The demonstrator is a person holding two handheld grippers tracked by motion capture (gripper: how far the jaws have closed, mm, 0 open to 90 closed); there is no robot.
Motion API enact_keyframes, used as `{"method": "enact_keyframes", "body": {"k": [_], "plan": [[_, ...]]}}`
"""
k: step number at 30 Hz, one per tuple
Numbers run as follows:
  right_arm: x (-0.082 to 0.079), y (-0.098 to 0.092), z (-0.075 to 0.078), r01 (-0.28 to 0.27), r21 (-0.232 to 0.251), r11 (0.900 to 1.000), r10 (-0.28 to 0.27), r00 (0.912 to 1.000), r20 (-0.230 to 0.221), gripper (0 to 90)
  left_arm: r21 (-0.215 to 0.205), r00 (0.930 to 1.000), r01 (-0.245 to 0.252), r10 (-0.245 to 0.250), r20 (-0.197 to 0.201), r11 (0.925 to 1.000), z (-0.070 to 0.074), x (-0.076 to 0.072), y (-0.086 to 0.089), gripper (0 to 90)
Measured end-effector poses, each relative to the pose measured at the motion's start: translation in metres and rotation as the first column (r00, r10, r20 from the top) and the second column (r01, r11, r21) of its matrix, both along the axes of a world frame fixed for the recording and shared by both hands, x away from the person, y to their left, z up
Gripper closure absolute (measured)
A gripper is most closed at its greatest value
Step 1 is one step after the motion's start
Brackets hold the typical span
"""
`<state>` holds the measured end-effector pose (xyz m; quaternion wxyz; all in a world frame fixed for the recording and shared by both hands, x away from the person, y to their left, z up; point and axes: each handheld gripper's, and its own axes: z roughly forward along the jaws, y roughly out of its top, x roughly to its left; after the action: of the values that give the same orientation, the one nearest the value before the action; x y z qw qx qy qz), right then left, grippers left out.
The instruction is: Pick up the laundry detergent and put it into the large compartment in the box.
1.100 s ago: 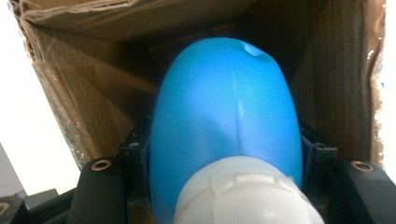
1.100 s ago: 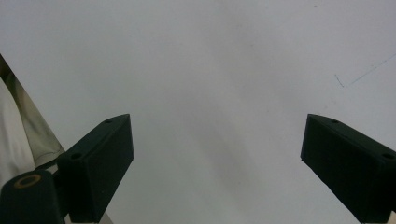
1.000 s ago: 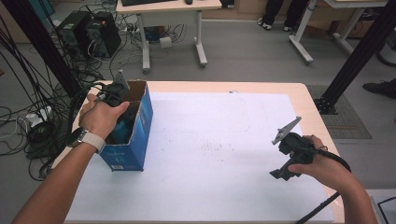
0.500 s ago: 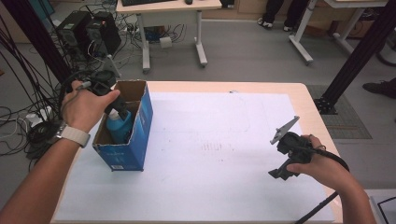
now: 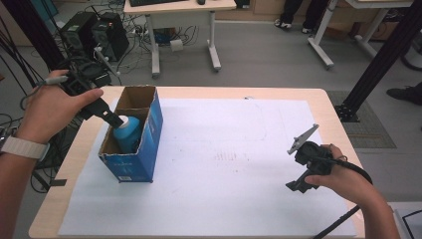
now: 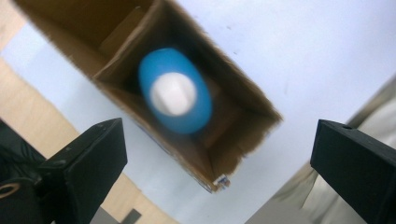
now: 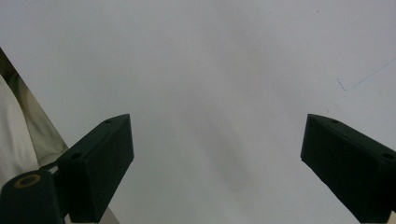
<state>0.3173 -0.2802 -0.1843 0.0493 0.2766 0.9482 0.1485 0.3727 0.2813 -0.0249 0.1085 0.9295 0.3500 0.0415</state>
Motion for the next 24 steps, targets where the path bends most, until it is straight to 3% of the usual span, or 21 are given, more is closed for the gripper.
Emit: {"method": "enact_keyframes", "body": {"k": [2,3,6,9,10,12,13,14,15,16,18,19,20,21,23,24], "plan": [[-0.001,0.003,0.002,-0.004,-0.005,1.0,0.004,1.0,0.0,9.4,0.036,0.9955,0.094,-0.095,0.007,0.9949,0.008,-0.008,-0.012,4.7],[-0.001,0.003,0.002,-0.004,-0.005,1.0,0.004,1.0,0.0,9.4,0.036,0.9955,0.094,-0.095,0.007,0.9949,0.008,-0.008,-0.012,4.6],[-0.001,0.005,0.003,-0.003,-0.003,1.0,0.003,1.0,0.002,9.4,0.065,0.9872,0.159,-0.159,-0.005,0.9851,0.014,-0.013,-0.026,5.0],[-0.004,0.008,0.003,-0.004,-0.001,1.0,0.004,1.0,0.002,9.4,0.082,0.9645,0.264,-0.264,-0.015,0.961,0.017,-0.022,-0.042,5.0],[-0.004,0.008,0.002,-0.004,-0.002,1.0,0.004,1.0,0.001,9.4,0.082,0.9645,0.264,-0.264,-0.015,0.961,0.017,-0.022,-0.042,5.1],[-0.005,0.009,0.002,-0.005,-0.002,1.0,0.005,1.0,0.001,9.4,0.094,0.9479,0.318,-0.318,-0.016,0.9433,0.016,-0.028,-0.052,5.2],[-0.006,0.009,0.002,-0.002,0.0,1.0,0.002,1.0,0.002,9.4,0.111,0.9318,0.362,-0.363,-0.017,0.9255,0.015,-0.035,-0.063,5.3],[-0.007,0.01,0.002,-0.001,-0.001,1.0,0.001,1.0,0.003,9.4,0.118,0.9259,0.377,-0.377,-0.017,0.9188,0.014,-0.038,-0.068,5.5],[-0.007,0.01,0.002,-0.001,-0.001,1.0,0.001,1.0,0.003,9.4,0.118,0.9259,0.377,-0.377,-0.017,0.9188,0.014,-0.038,-0.068,5.6],[-0.008,0.012,0.003,-0.002,-0.007,1.0,0.002,1.0,0.002,9.4,0.133,0.9128,0.407,-0.408,-0.026,0.9036,0.012,-0.043,-0.077,5.5],[-0.009,0.012,0.004,-0.004,-0.004,1.0,0.004,1.0,0.006,9.4,0.133,0.9095,0.415,-0.415,-0.028,0.9002,0.011,-0.046,-0.08,5.7],[-0.01,0.012,0.004,-0.003,-0.004,1.0,0.003,1.0,0.006,9.4,0.139,0.9034,0.427,-0.428,-0.026,0.8934,0.009,-0.049,-0.083,5.7],[-0.012,0.013,0.005,-0.003,-0.001,1.0,0.003,1.0,0.008,9.4,0.15,0.887,0.46,-0.461,-0.029,0.8753,0.005,-0.053,-0.088,5.8],[-0.012,0.013,0.005,-0.003,-0.001,1.0,0.003,1.0,0.008,9.4,0.15,0.887,0.46,-0.461,-0.029,0.8753,0.005,-0.053,-0.088,5.9],[-0.014,0.014,0.006,0.0,0.0,1.0,0.0,1.0,0.009,9.4,0.167,0.8715,0.488,-0.489,-0.036,0.8568,0.001,-0.057,-0.094,6.1],[-0.014,0.015,0.007,-0.002,-0.002,1.0,0.002,0.9999,0.01,9.4,0.164,0.872,0.487,-0.488,-0.031,0.8581,-0.001,-0.06,-0.094,5.8]]}}
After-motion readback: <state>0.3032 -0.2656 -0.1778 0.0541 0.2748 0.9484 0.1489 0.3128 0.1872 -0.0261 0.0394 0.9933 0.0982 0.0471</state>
